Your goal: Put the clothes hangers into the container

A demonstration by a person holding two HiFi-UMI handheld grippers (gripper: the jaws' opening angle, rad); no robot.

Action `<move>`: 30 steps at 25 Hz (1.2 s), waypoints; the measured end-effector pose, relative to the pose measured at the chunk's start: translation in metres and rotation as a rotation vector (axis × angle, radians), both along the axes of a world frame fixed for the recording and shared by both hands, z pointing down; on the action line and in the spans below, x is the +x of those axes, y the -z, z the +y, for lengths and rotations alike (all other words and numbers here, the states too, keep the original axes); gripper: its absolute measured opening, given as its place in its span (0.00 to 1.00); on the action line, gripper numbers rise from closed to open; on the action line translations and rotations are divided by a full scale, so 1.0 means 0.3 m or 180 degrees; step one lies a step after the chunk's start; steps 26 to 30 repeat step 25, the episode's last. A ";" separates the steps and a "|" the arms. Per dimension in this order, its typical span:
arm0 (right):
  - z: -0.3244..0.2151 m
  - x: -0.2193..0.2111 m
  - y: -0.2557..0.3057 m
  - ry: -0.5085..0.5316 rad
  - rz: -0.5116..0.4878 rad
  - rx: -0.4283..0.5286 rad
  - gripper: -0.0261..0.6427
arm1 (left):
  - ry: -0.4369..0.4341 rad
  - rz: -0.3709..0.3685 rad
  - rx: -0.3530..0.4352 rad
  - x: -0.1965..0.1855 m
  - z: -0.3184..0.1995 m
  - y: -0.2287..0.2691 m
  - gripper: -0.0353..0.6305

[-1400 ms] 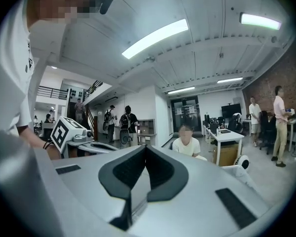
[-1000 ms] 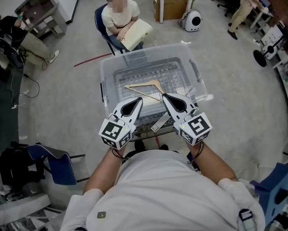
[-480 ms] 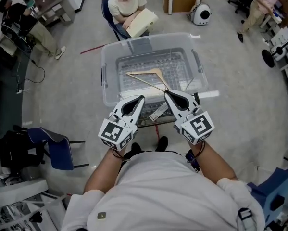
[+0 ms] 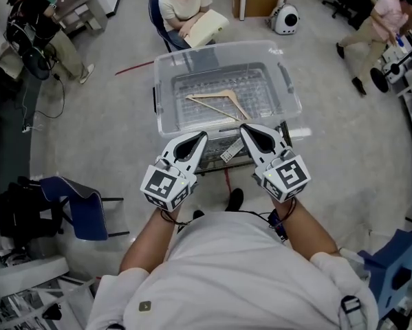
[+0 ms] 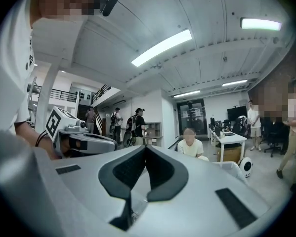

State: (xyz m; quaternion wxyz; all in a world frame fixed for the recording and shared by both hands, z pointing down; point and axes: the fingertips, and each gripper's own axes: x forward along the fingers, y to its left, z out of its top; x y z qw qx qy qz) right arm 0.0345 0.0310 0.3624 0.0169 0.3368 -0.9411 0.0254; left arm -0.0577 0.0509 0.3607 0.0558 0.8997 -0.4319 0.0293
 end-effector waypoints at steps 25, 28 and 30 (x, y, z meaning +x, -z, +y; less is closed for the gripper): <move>0.324 -0.279 0.034 -0.0228 0.0039 0.0116 0.07 | -0.0177 0.0021 0.0082 -0.295 0.288 0.004 0.08; 0.324 -0.279 0.034 -0.0228 0.0039 0.0116 0.07 | -0.0177 0.0021 0.0082 -0.295 0.288 0.004 0.08; 0.324 -0.279 0.034 -0.0228 0.0039 0.0116 0.07 | -0.0177 0.0021 0.0082 -0.295 0.288 0.004 0.08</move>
